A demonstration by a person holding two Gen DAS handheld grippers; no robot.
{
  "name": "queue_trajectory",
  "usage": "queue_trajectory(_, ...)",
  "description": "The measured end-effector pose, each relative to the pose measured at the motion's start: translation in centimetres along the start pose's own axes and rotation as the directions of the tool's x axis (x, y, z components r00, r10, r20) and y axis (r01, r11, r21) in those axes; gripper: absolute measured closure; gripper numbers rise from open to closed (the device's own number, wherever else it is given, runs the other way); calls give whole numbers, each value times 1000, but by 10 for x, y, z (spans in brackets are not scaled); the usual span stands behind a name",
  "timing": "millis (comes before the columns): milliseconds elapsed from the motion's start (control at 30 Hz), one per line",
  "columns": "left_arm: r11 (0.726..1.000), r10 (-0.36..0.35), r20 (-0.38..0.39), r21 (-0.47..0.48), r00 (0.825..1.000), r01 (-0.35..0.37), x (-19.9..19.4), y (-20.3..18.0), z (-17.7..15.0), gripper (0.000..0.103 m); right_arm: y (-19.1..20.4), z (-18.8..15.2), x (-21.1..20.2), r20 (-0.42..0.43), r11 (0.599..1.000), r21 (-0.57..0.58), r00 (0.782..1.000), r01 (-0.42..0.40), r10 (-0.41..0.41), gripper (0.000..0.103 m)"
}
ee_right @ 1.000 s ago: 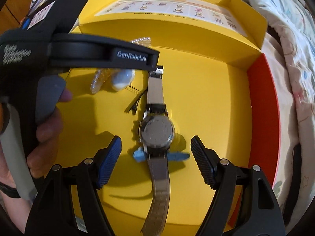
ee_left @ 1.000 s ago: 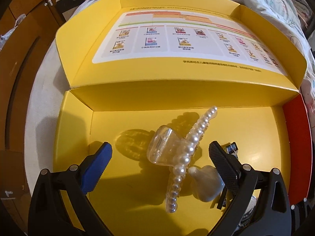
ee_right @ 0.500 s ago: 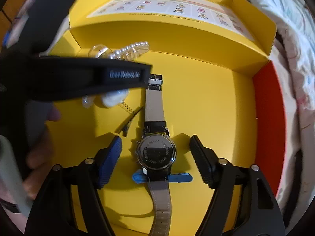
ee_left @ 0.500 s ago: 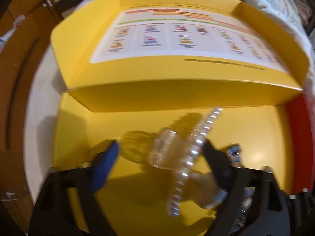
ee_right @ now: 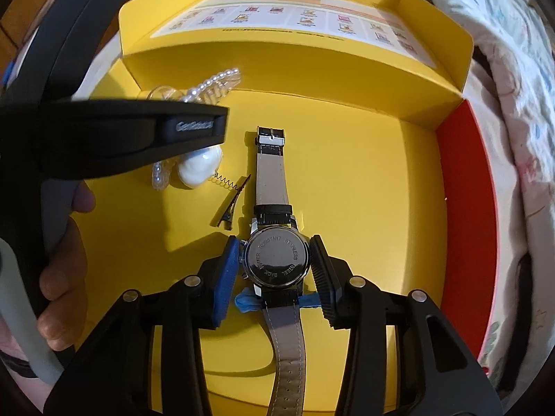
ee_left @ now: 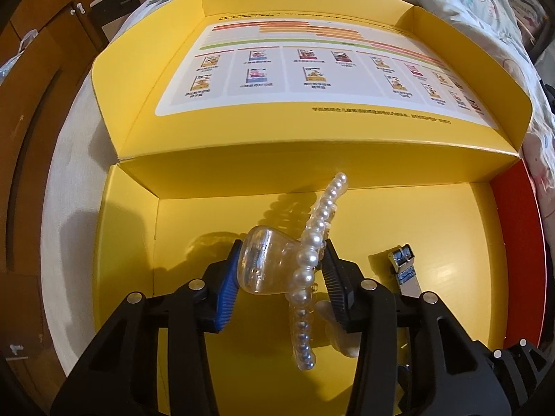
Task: Organize jewelry
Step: 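Close left tool on the pearl hair clip while right tool grasps the watch, then lift the pearl clip and watch out of the box onto the bedspread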
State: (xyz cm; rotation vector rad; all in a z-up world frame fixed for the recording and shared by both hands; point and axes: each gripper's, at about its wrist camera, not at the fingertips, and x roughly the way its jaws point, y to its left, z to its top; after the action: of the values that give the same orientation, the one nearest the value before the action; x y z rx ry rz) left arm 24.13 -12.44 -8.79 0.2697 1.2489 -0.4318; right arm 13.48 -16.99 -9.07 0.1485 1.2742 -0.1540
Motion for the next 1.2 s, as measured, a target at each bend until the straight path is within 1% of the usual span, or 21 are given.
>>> queue_trajectory(133,1000,1,-4,-13,1000,-1,-3,4,0,59,-7,1,-9,17,999,26,999,-28,28,60)
queue_trajectory(300,1000,-3,17,-24,1000,3,-13,6,0,61,-17,5,-28,53,994,66,995,-90,87,60)
queue_trajectory(467,999,-17,43,-29,999,19,-30,8,-1,62,-25,6,-48,90,989,92,990,-115,107,60)
queue_trajectory(667,999,-30,67,-27,997,31,-47,11,-3,62,-35,13,-67,130,984,113,984,-136,121,60)
queue_trajectory(733,999,-37,79,-27,996,39,-55,11,-4,62,-37,11,-78,146,984,109,982,-139,123,60)
queue_trajectory(1033,999,-29,130,-32,991,33,-90,18,-8,62,-40,5,-118,216,979,116,966,-167,139,60)
queue_trajectory(1200,999,-20,155,-31,988,26,-111,19,-12,62,-39,-2,-145,248,980,109,959,-166,135,60)
